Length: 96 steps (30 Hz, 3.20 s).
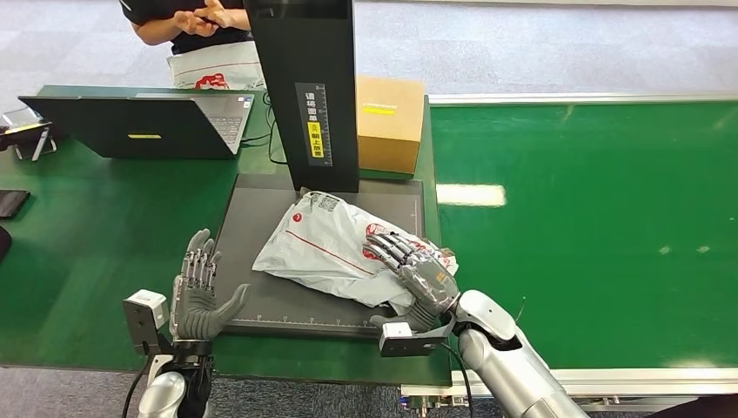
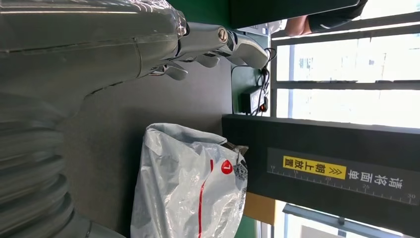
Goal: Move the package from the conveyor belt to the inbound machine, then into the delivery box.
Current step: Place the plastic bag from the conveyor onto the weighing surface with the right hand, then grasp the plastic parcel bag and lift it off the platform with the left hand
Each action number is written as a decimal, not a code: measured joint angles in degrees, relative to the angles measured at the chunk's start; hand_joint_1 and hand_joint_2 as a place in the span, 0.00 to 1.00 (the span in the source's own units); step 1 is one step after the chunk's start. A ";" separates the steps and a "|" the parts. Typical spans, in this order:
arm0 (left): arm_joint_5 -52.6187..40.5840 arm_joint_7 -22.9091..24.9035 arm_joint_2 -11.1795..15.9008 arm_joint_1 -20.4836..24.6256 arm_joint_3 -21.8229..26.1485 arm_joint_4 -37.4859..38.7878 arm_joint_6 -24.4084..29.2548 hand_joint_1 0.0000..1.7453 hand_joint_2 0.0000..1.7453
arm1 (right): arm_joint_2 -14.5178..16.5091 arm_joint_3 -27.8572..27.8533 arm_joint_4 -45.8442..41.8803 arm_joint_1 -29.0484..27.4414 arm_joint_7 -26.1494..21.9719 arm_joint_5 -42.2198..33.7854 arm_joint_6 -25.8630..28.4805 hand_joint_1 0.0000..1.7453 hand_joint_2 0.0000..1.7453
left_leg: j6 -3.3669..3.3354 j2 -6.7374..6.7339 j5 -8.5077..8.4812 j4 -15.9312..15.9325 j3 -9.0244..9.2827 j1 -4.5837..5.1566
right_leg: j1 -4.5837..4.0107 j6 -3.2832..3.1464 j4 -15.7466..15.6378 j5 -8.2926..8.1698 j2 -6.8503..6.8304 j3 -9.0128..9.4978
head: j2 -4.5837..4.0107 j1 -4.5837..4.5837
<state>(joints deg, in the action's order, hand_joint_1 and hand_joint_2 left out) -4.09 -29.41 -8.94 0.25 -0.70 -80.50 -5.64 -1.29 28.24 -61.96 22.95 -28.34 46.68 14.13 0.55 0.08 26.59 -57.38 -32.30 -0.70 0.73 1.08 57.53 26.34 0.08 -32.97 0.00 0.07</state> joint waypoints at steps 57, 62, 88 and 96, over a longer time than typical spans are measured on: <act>-20.80 -1.48 1.97 4.16 -7.98 -2.06 10.17 0.00 1.00 | 4.07 -34.47 -15.98 -17.75 13.60 -22.02 -4.54 0.00 1.00 | 0.03 0.22 0.02 0.00 -0.12 0.01 | -0.01 -0.03 -0.01 0.06 -0.19 -0.08 | 0.00 0.01; -23.62 -1.29 2.11 5.91 -9.92 -2.05 11.15 0.00 1.00 | 4.35 -36.52 -14.25 -17.88 15.02 -21.23 -4.96 0.00 1.00 | 0.03 0.18 0.03 0.00 -0.12 0.01 | 0.00 -0.03 -0.01 0.06 -0.15 -0.08 | 0.00 0.01; -43.33 9.45 4.26 19.77 -27.36 14.67 2.94 0.00 1.00 | 5.21 -38.72 -10.22 -17.51 16.54 -19.02 -6.66 0.00 1.00 | 0.03 0.18 0.03 -0.01 -0.11 0.02 | 0.01 -0.02 -0.01 0.06 -0.15 -0.10 | 0.00 0.01; -42.17 10.09 4.76 23.40 -30.40 20.94 -0.32 0.00 1.00 | 5.91 -39.76 -11.84 -18.78 16.80 -19.03 -6.52 0.00 1.00 | 0.03 0.18 0.03 0.01 -0.11 0.01 | 0.00 -0.03 0.00 0.06 -0.15 -0.10 | 0.00 0.01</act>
<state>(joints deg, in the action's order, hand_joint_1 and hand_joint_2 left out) -46.26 -19.32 -4.18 23.65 -31.10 -59.56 -5.96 4.62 -11.52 -73.81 4.17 -11.53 27.65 7.61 0.59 0.26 26.62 -57.38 -32.41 -0.69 0.72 1.05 57.53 26.40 -0.07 -33.07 0.00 0.07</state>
